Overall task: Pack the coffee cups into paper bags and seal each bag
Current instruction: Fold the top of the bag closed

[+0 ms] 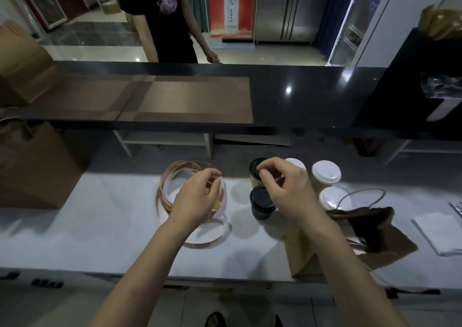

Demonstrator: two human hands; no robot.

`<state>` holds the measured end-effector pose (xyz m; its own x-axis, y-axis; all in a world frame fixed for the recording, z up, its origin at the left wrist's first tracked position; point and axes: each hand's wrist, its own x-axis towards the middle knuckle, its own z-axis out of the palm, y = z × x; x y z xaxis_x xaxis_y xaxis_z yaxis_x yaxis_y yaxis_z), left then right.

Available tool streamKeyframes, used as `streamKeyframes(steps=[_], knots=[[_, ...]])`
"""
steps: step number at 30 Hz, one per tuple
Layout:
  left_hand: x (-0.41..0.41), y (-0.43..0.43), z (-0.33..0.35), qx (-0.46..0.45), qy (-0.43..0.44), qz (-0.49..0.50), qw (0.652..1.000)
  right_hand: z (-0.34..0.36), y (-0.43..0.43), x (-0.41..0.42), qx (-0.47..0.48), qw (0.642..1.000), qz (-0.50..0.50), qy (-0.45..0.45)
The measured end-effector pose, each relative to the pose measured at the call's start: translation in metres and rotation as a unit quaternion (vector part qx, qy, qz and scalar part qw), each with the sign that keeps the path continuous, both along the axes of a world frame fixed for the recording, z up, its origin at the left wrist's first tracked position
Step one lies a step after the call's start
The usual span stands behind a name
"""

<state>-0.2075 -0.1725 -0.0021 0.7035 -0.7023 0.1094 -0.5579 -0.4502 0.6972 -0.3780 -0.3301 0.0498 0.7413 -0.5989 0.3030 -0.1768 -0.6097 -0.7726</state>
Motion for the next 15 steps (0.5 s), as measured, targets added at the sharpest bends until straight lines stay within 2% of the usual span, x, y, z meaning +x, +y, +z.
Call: streamKeyframes(steps=[5,10,15], knots=[[0.029,0.039,-0.024,0.005,0.02,0.014,1.0,-0.03,0.027,0.039,0.023,0.998,0.018,0.058],[0.047,0.069,-0.052,0.072,0.042,0.045,0.996,-0.064,0.043,0.07,0.046,0.994,0.041,0.088],[0.043,0.083,-0.079,0.117,0.064,0.035,0.99,-0.112,0.044,0.086,0.061,0.982,0.061,0.168]])
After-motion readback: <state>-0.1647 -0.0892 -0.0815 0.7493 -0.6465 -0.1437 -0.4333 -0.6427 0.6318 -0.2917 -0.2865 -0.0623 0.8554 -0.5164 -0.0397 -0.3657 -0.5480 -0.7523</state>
